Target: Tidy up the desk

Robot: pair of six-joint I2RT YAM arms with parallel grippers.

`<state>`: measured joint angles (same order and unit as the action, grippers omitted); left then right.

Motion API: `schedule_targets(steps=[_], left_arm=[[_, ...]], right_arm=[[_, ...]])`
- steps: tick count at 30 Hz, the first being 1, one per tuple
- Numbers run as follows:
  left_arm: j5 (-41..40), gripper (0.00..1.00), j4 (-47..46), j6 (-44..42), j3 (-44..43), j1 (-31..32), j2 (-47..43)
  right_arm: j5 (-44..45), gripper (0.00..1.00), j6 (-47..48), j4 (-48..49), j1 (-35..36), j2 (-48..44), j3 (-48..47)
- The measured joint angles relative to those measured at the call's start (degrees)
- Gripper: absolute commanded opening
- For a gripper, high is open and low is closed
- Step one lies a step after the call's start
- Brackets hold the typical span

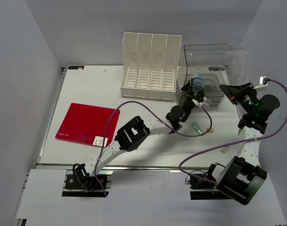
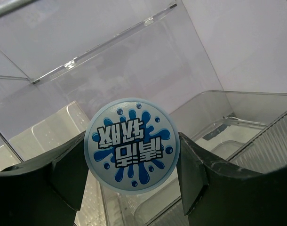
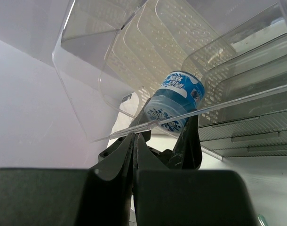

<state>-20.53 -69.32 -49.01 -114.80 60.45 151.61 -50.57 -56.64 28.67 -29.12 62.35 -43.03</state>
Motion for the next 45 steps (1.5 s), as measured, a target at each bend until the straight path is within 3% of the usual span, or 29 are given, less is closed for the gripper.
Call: schedule_targets(steps=[4, 6, 8, 12, 16, 21, 33, 45], left_arm=[[0.0, 0.04, 0.33, 0.72, 0.0, -0.24, 0.0], [-0.04, 0.16, 0.39, 1.33, 0.0, -0.28, 0.0], [-0.02, 0.2, 0.46, 1.77, 0.0, -0.39, 0.0], [0.0, 0.43, 0.83, 2.58, 0.0, -0.55, 0.0], [0.0, 0.6, 1.22, 3.13, 0.07, -0.63, 0.0], [0.0, 0.73, 1.38, 3.67, 0.79, -0.66, 0.0], [0.59, 0.86, 1.18, 4.33, 1.07, -0.66, -0.02], [1.62, 0.89, 1.01, 4.74, 2.14, -0.66, -0.2]], right_arm=[[0.02, 0.0, -0.02, 0.02, 0.0, 0.0, 0.0], [0.02, 0.0, -0.02, 0.02, 0.0, 0.0, 0.0], [0.02, 0.0, -0.02, 0.02, 0.0, 0.0, 0.0], [0.04, 0.0, -0.02, 0.02, 0.02, 0.0, 0.0], [0.09, 0.0, -0.02, 0.02, 0.07, 0.0, 0.0], [0.13, 0.0, -0.02, 0.02, 0.07, 0.0, 0.0], [0.33, 0.0, 0.0, 0.02, 0.11, 0.0, 0.0], [0.61, 0.0, 0.0, 0.02, 0.28, 0.0, 0.0]])
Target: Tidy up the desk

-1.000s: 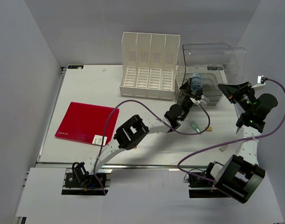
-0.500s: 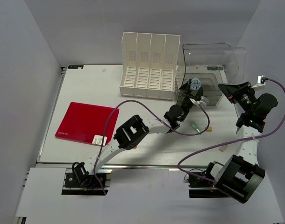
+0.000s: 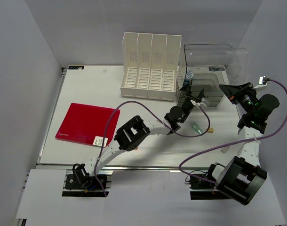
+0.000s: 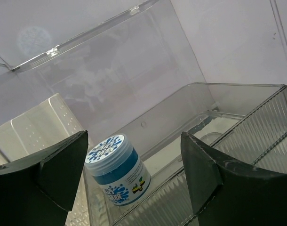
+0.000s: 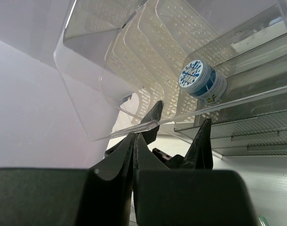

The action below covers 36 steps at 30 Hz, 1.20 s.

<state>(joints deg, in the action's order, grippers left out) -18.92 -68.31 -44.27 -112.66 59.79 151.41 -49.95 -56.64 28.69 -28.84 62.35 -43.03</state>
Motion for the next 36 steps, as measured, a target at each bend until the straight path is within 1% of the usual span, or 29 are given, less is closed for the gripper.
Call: schedule_targets(steps=[4, 9, 16, 19, 20, 21, 22, 24, 26, 28, 29, 31, 33, 36], left_arm=[[1.05, 0.86, -1.6, -0.15, 4.07, 0.39, -2.03], [1.4, 0.86, -5.38, -0.31, 16.46, 2.45, -7.78], [1.66, 0.85, -6.82, -0.76, 33.7, 8.52, -17.11], [1.38, 0.78, -6.88, -0.74, 40.26, 11.19, -21.7], [1.03, 0.74, -7.06, -0.68, 42.58, 12.13, -23.45], [0.52, 0.65, -7.15, -0.42, 44.94, 12.96, -25.33], [-0.52, 0.61, -7.1, 0.22, 47.5, 13.79, -27.43], [-2.84, 0.55, -7.1, 1.9, 52.57, 14.86, -32.13], [-6.25, 0.52, -6.67, 5.42, 57.24, 15.08, -37.88], [-9.09, 0.51, -3.28, 10.64, 60.61, 14.51, -44.89], [-10.21, 0.51, -0.46, 13.49, 61.46, 14.05, -48.7], [-11.89, 0.59, 6.82, 19.04, 61.68, 13.18, -55.89], [-13.0, 0.67, 12.79, 23.63, 61.31, 12.26, -61.72], [-13.38, 0.72, 23.91, 30.29, 59.6, 11.13, -67.89]], right_arm=[[0.11, 0.0, 0.0, 0.0, 0.0, 0.0, 0.0], [0.22, 0.0, 0.0, 0.07, 0.0, 0.0, 0.0], [0.37, 0.0, 0.17, 0.76, 0.0, 0.0, 0.76], [0.37, 0.0, 0.59, 1.09, 0.0, 0.04, 1.38], [0.37, 0.0, 0.9, 1.38, 0.0, 0.15, 1.6], [0.33, 0.01, 1.36, 1.42, 0.0, 0.35, 1.7], [0.31, 0.02, 1.73, 1.49, 0.0, 0.59, 1.81], [0.33, 0.05, 2.62, 1.49, 0.0, 0.81, 2.43], [0.35, 0.07, 3.93, 1.51, 0.0, 0.92, 3.61], [0.39, 0.11, 4.98, 1.62, 0.0, 1.29, 4.57], [0.35, 0.15, 5.53, 1.6, 0.0, 1.51, 4.96], [0.33, 0.23, 6.91, 1.27, 0.0, 1.92, 5.44], [0.35, 0.26, 8.31, 0.98, 0.0, 2.32, 5.46], [0.35, 0.29, 10.4, 0.9, 0.0, 2.78, 5.46]])
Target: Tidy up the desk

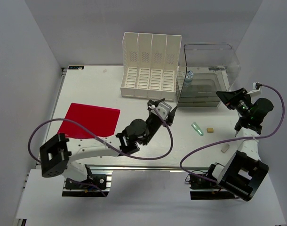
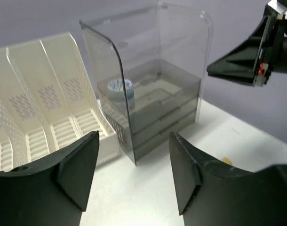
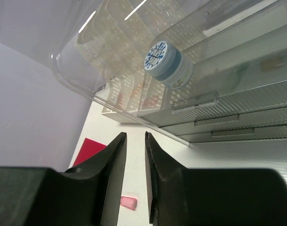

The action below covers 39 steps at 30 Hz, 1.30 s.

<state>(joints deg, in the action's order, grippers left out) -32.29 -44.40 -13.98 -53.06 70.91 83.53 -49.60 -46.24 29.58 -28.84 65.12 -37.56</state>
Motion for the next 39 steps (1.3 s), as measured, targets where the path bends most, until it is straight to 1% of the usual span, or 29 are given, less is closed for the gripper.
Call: schedule_targets(steps=[3, 4, 6, 8, 10, 13, 14, 16, 17, 19, 20, 21, 22, 23, 24, 25, 26, 28, 33, 37, 39], left_arm=[[0.83, 0.78, 10.27, 5.4, -0.5, -1.27, -4.0], [1.33, 0.82, 13.68, 6.88, -0.63, -1.9, -5.07], [2.69, 0.87, 20.98, 10.36, -1.46, -3.74, -6.54], [4.98, 0.93, 27.17, 13.38, -2.99, -6.45, -7.17], [8.15, 0.96, 33.35, 16.65, -5.01, -9.88, -7.23], [15.32, 0.97, 42.07, 21.2, -8.85, -15.72, -5.73], [17.99, 0.96, 44.44, 22.51, -10.03, -17.62, -4.79], [26.25, 0.95, 47.45, 24.92, -11.45, -22.23, -2.19], [30.25, 0.94, 48.11, 25.77, -11.41, -24.35, -0.9], [37.31, 0.89, 49.16, 27.19, -10.38, -28.0, 1.42], [40.15, 0.76, 49.53, 27.69, -9.68, -29.42, 2.14], [42.84, 0.69, 50.1, 28.46, -9.05, -30.64, 2.71], [45.13, 0.62, 50.56, 28.87, -8.5, -31.61, 3.17], [47.15, 0.56, 50.95, 29.27, -8.26, -32.26, 3.39], [48.74, 0.49, 51.21, 29.55, -8.15, -32.63, 3.39], [50.27, 0.48, 51.17, 29.88, -8.15, -32.92, 3.19], [51.56, 0.48, 50.51, 30.05, -7.96, -33.2, 2.84], [52.96, 0.51, 49.11, 30.21, -6.43, -33.62, 1.09], [53.24, 0.69, 48.89, 30.18, -3.52, -33.75, -4.0], [52.26, 0.72, 48.52, 29.81, -3.52, -33.75, -7.06], [51.93, 0.73, 48.28, 29.66, -3.52, -33.75, -7.72]], right_arm=[[-0.02, 0.32, 1.7, -0.22, 0.0, 0.13, 0.46], [-0.04, 0.34, 2.38, -0.35, 0.0, 0.11, 0.76], [-0.2, 0.37, 4.39, -1.31, 0.0, 0.09, 1.36], [-0.57, 0.43, 7.76, -3.28, 0.0, -0.22, 1.75], [-1.16, 0.49, 11.8, -5.92, 0.07, -0.59, 1.88], [-1.49, 0.58, 18.45, -10.54, 0.39, -0.42, 1.88], [-1.6, 0.58, 20.13, -11.89, 0.5, 0.09, 1.86], [-1.75, 0.6, 22.64, -14.12, 0.9, 2.08, 1.86], [-1.68, 0.6, 23.45, -15.3, 1.18, 3.37, 1.86], [-1.33, 0.54, 24.52, -17.35, 1.77, 5.57, 1.86], [-0.96, 0.5, 24.81, -17.97, 2.14, 6.36, 1.86], [-0.59, 0.38, 24.98, -18.29, 2.45, 6.88, 1.86], [-0.11, 0.34, 25.09, -18.38, 2.82, 7.37, 1.86], [0.22, 0.3, 25.0, -18.29, 3.08, 7.82, 1.88], [0.39, 0.24, 24.63, -17.99, 3.39, 8.39, 1.88], [0.59, 0.22, 24.24, -17.49, 3.69, 9.05, 1.88], [0.81, 0.22, 23.74, -16.92, 4.0, 9.81, 1.9], [1.46, 0.21, 22.1, -14.93, 4.66, 11.45, 2.32], [3.63, 0.22, 18.08, -10.08, 6.34, 15.56, 2.97], [5.51, 0.26, 15.15, -5.88, 7.58, 17.94, 2.95], [6.23, 0.29, 13.77, -3.87, 8.0, 19.06, 2.95]])
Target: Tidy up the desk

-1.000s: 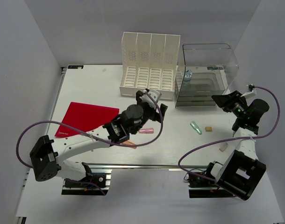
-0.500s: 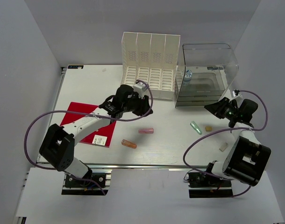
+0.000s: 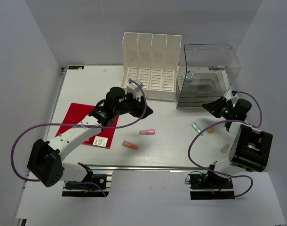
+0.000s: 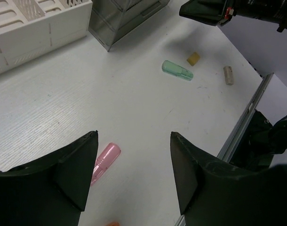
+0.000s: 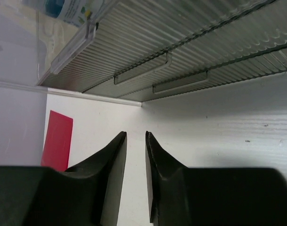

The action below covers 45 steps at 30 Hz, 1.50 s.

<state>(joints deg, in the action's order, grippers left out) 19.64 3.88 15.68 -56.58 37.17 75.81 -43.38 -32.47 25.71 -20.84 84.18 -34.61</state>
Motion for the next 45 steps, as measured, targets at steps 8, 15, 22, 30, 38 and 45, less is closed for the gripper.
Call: schedule_targets(steps=[8, 15, 22, 30, 38, 45], left_arm=[[-0.35, 0.73, -0.13, -0.09, 0.85, 0.0, -0.13], [-0.76, 0.73, -0.52, -0.2, 1.6, 0.0, -0.13], [-0.85, 0.73, -0.87, -0.2, 1.79, 0.0, -0.13], [-0.96, 0.73, -1.36, -0.31, 1.81, 0.0, -0.07], [-1.01, 0.74, -1.33, -0.44, 1.88, 0.0, 0.66], [-1.01, 0.73, -1.38, -0.66, 1.9, 0.0, 0.66]], right_arm=[[2.16, 0.34, -5.42, 5.46, 1.57, 5.01, -0.96], [3.23, 0.35, -9.16, 9.25, 2.34, 7.19, -1.99], [4.5, 0.35, -11.58, 12.17, 2.67, 9.77, -4.02], [5.31, 0.31, -13.97, 15.04, 2.99, 12.9, -5.35], [5.09, 0.2, -17.33, 18.73, 2.99, 14.32, -5.09], [6.03, 0.08, -18.99, 24.3, 2.97, 14.97, -3.06]])
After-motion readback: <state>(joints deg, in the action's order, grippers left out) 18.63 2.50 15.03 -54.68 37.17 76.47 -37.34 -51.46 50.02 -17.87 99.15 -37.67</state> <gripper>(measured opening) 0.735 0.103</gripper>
